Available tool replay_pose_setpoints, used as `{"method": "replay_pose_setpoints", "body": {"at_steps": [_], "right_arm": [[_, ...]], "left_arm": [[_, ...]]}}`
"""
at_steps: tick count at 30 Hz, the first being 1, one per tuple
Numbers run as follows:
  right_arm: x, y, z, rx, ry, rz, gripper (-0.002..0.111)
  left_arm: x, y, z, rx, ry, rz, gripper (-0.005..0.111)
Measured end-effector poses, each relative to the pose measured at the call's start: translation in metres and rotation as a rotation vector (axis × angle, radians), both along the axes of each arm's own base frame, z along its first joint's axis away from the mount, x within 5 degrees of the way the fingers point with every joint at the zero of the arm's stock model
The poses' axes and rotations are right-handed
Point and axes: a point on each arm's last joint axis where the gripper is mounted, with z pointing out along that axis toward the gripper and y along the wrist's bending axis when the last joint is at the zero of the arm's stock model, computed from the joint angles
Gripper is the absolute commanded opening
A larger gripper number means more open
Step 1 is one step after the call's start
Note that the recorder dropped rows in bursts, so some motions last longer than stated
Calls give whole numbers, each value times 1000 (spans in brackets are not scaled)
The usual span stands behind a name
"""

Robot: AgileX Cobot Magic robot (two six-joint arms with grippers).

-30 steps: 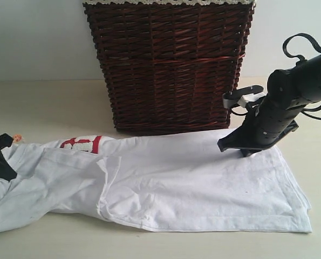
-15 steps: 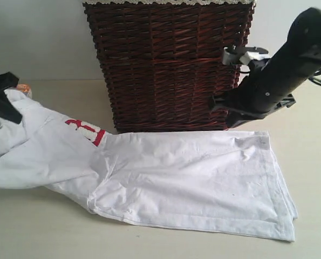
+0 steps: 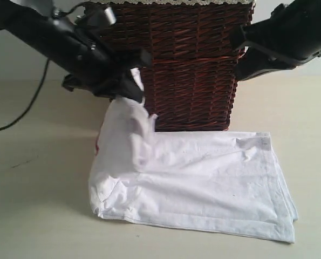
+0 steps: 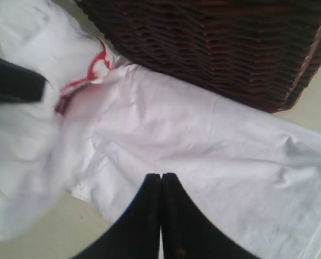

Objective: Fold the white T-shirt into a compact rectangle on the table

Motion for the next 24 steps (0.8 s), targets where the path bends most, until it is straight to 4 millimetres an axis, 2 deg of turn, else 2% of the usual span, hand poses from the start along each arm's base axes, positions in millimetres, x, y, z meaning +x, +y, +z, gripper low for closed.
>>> {"method": "replay_pose_setpoints", "body": {"at_steps": [4, 7, 10, 12, 14, 15, 19, 24], "right_arm": [[-11, 0, 16, 20, -48, 0, 0], [-15, 0, 21, 24, -69, 7, 0], [-16, 0, 22, 26, -73, 15, 2], [-17, 1, 21, 27, -69, 22, 6], [-17, 1, 18, 24, -62, 25, 11], [-18, 1, 17, 24, -57, 27, 14], [-18, 0, 12, 23, -52, 21, 26], [-14, 0, 0, 18, -18, 17, 42]], "left_arm": [[-21, -44, -1, -41, -71, -62, 0], [-27, -66, -8, -56, -111, -82, 4], [-26, -79, -19, -47, -113, -109, 24], [-23, -81, -26, -37, -104, -113, 49], [-22, -82, -28, -28, -103, -119, 69], [-22, -82, -28, -19, -110, -127, 73], [-22, -77, -27, 47, -147, -159, 61], [-19, -60, -11, 139, -221, -145, 52]]}}
